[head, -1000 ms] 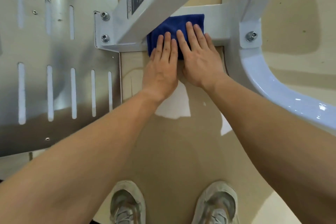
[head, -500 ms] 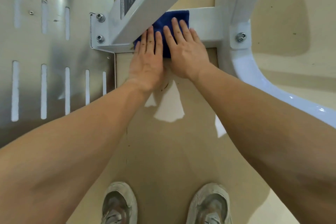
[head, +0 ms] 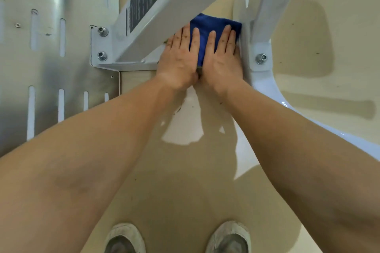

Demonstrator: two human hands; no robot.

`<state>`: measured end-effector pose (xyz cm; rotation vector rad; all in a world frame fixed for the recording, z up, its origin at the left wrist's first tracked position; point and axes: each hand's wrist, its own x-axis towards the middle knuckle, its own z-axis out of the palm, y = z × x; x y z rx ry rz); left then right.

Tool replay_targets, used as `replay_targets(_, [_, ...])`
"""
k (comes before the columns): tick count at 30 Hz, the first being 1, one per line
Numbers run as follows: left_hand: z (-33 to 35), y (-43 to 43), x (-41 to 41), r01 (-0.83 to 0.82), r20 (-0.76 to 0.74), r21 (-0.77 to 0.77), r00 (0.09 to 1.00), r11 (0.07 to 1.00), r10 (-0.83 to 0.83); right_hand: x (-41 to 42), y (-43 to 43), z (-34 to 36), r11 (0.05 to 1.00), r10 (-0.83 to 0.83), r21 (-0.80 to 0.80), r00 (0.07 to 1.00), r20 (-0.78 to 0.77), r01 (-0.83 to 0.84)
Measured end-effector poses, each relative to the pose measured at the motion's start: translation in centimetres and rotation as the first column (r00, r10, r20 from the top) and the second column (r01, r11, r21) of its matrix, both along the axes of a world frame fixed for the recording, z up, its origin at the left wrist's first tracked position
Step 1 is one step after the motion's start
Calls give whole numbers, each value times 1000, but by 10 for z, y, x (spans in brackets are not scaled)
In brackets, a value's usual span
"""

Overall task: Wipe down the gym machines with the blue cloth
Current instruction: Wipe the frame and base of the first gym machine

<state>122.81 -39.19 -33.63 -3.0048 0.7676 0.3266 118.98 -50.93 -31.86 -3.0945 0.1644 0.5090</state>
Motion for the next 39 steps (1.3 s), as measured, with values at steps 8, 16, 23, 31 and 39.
replay_targets(8, [8,24,-41,-42,1,24,999,999,42,-22,-4,3,975,204,98,979,-23,-201])
replay_targets(16, [3,36,-12,-165,53,-15,985,986,166,24,-5,4,941,251,229,968,21,-249])
replay_targets(23, [8,43,-42,43,1,-91,999,995,-43,-38,0,11,975,73,209,997,23,-76])
replay_targets(31, [10,6,4,48,-12,-152,999,987,-50,-16,-1,2,986,-142,98,988,57,136])
replay_targets(39, [-1,33,-33,66,35,-217,998,974,-60,-47,-1,8,999,13,47,1000,14,-13])
